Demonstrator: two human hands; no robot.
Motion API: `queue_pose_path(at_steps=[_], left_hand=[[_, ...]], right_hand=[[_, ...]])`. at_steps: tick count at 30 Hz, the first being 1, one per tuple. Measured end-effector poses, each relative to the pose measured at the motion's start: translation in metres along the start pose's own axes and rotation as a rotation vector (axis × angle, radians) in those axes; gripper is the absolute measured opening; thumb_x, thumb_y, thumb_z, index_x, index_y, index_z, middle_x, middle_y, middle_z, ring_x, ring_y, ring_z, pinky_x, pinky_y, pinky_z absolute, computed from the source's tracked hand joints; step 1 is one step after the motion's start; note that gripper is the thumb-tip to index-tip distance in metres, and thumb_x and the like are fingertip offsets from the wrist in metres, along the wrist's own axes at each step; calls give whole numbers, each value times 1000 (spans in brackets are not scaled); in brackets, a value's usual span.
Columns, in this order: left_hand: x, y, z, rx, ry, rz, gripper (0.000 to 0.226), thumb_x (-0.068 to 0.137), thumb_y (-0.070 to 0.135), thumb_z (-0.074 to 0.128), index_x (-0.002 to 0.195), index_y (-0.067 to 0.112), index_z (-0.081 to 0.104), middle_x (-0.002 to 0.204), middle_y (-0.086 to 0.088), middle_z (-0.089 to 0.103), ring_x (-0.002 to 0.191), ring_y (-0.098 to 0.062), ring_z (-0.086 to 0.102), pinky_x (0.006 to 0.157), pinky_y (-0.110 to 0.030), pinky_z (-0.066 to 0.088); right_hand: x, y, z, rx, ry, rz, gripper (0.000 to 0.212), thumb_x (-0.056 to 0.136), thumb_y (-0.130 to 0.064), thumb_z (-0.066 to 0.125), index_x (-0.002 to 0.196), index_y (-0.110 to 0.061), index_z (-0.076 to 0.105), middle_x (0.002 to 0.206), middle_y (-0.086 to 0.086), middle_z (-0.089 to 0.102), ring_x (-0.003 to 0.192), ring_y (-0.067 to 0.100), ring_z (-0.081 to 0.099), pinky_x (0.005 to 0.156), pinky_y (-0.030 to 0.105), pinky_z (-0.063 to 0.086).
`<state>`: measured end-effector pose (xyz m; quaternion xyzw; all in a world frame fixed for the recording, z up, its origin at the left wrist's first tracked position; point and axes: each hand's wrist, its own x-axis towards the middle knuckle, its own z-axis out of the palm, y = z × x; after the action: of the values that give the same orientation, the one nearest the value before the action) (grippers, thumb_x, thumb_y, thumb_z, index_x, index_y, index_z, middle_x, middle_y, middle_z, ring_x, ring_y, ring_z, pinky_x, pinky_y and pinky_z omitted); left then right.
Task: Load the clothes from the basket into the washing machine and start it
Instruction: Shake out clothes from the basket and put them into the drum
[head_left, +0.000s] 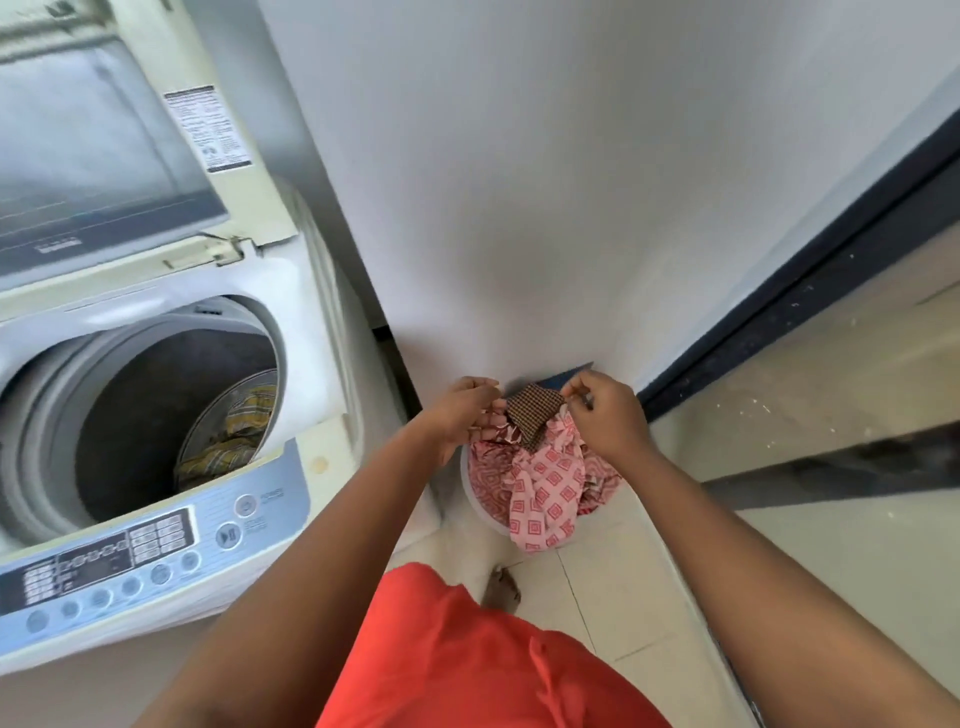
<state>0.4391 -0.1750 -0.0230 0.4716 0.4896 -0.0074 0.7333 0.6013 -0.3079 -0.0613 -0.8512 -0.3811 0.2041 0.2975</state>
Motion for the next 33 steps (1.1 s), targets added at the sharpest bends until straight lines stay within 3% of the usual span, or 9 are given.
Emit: queue_pose_path(at_steps=[3, 7, 11, 15, 20, 23, 28, 31, 33], left_hand=[[12, -7, 11, 110, -15, -28, 15, 102, 19, 52, 114, 13, 56, 100, -6, 63, 75, -13, 61, 74, -27, 52], [28, -17, 19, 226, -46, -58, 6, 101, 15, 51, 101, 16, 56, 94, -6, 64, 72, -14, 60, 71, -28, 48], [43, -29, 24, 314, -85, -130, 10, 100, 19, 52, 98, 15, 61, 98, -8, 69, 79, -17, 66, 69, -25, 53], [51, -37, 32, 324, -107, -178, 20, 101, 12, 49, 87, 19, 61, 83, 2, 67, 63, -5, 66, 53, -14, 51], [78, -74, 42, 396, -165, -209, 17, 101, 11, 50, 93, 24, 56, 92, 8, 64, 89, -8, 61, 77, -18, 47], [103, -111, 45, 430, -205, -259, 21, 101, 18, 54, 121, 18, 50, 122, 0, 60, 105, -13, 54, 89, -24, 43], [151, -191, 43, 474, -197, -293, 41, 98, 15, 58, 138, 15, 46, 130, 3, 54, 104, -8, 54, 77, -15, 46], [180, -234, 37, 519, -227, -309, 46, 98, 10, 57, 141, 19, 41, 137, 0, 47, 123, -13, 43, 107, -34, 42], [199, -261, 34, 519, -227, -320, 51, 97, 7, 57, 144, 19, 39, 142, 0, 43, 123, -10, 36, 113, -42, 38]], right_hand=[[-4, 24, -5, 28, 10, 101, 11, 89, -11, 62, 89, -20, 68, 88, -7, 68, 79, 15, 64, 73, 34, 55], [-8, 50, -5, 63, -79, 229, 15, 88, -9, 61, 89, -23, 65, 93, -7, 68, 86, 17, 64, 79, 32, 53], [-10, 73, 5, 110, -243, 334, 18, 86, -6, 62, 97, -20, 67, 99, 0, 69, 94, 20, 64, 84, 32, 51], [-10, 84, 24, 119, -292, 410, 19, 86, -7, 63, 102, -17, 67, 100, 2, 67, 93, 20, 62, 83, 33, 52], [-12, 106, 66, 133, -377, 484, 20, 87, -10, 64, 107, -14, 66, 100, 4, 66, 92, 24, 63, 76, 30, 49], [-17, 129, 103, 140, -429, 535, 21, 87, -11, 64, 107, -13, 67, 103, 6, 69, 96, 23, 63, 76, 28, 46], [-28, 180, 174, 143, -523, 614, 25, 87, -13, 66, 112, -12, 64, 113, 10, 68, 104, 26, 63, 77, 24, 42], [-31, 211, 220, 72, -602, 600, 30, 88, -17, 64, 117, -13, 61, 120, 16, 59, 108, 32, 60, 79, 29, 46], [-32, 231, 251, 34, -657, 609, 35, 87, -21, 65, 122, -17, 60, 128, 17, 50, 114, 35, 55, 88, 35, 48]])
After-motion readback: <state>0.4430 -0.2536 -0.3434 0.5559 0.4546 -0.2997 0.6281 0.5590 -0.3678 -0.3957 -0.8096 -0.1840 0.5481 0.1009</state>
